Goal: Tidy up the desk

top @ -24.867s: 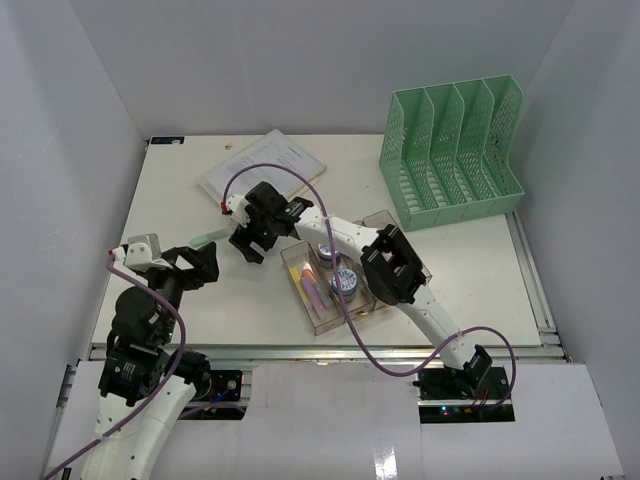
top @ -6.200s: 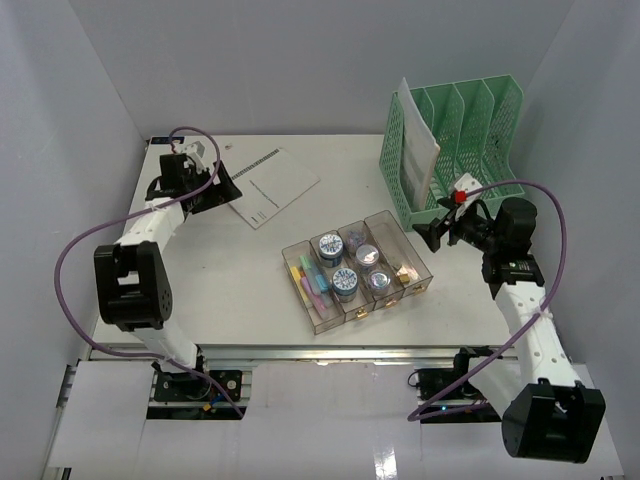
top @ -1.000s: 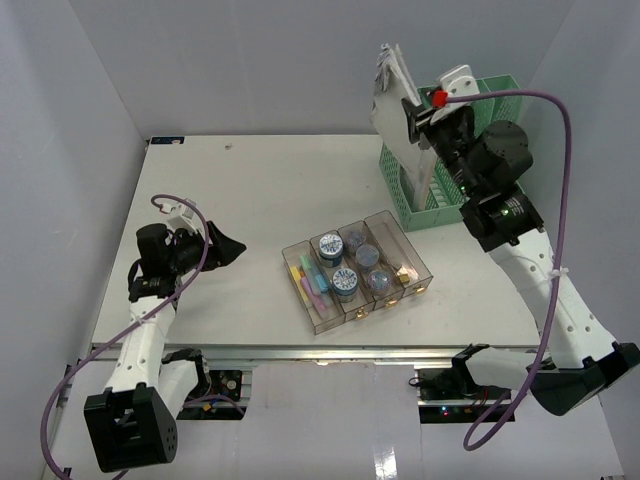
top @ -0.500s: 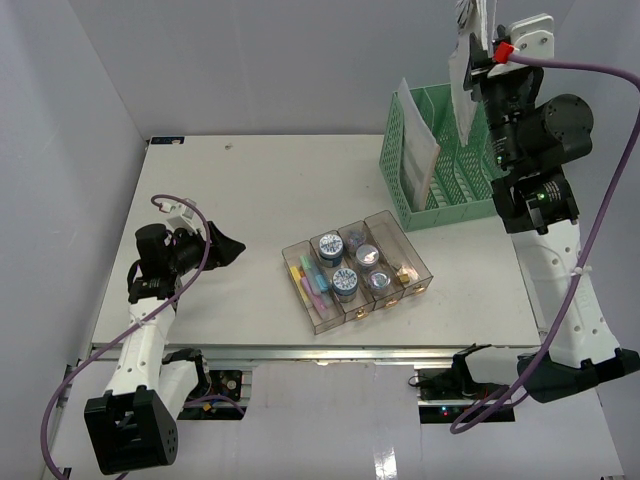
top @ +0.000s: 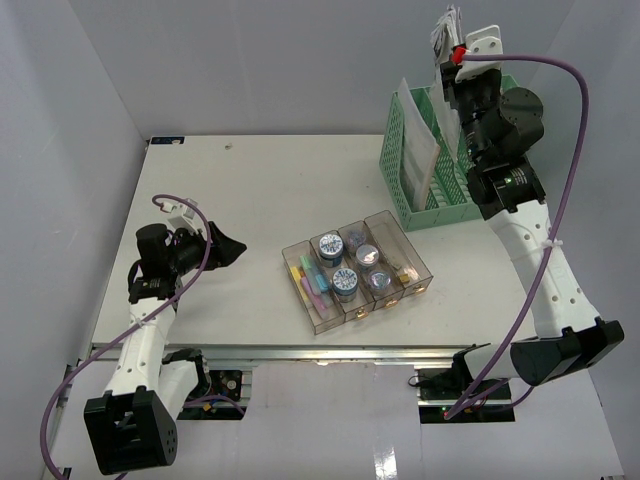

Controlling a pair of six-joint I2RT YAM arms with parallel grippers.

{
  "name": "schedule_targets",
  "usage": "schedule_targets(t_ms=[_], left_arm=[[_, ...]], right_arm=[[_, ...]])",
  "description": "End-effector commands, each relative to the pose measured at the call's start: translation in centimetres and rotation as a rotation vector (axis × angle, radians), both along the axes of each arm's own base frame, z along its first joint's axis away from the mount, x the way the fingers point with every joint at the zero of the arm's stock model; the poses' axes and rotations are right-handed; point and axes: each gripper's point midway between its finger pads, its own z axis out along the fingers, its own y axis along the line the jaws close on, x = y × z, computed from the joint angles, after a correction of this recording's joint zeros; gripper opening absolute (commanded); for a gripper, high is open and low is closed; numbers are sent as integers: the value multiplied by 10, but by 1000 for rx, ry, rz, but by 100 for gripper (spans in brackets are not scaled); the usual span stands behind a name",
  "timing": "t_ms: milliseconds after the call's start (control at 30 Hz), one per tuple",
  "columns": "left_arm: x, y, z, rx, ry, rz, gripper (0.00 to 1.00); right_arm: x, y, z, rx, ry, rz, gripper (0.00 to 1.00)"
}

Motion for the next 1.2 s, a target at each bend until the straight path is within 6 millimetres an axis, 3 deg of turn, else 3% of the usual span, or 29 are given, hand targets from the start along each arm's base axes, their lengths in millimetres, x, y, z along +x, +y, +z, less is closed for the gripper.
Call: schedule_targets(t_ms=[0, 400, 500, 800, 1067, 1167], left_arm=[[1, -3, 16, 10, -60, -30, 81], [2, -4, 14, 6, -51, -36, 81], [2, -4, 13, 6, -50, -37, 82], [3, -4, 9, 4, -35, -35, 82], [4, -4, 7, 3, -27, -39, 82], [3, -5, 7, 2, -27, -42, 82]], right_arm=[[-23, -6, 42, 83, -126, 23, 8], [11, 4, -16, 169, -26, 31, 8], [21, 5, -22, 158, -35, 12, 8], [38, -17, -58, 144, -52, -98, 8], [27, -25, -63, 148, -73, -106, 8], [28, -28, -75, 143, -68, -129, 8]])
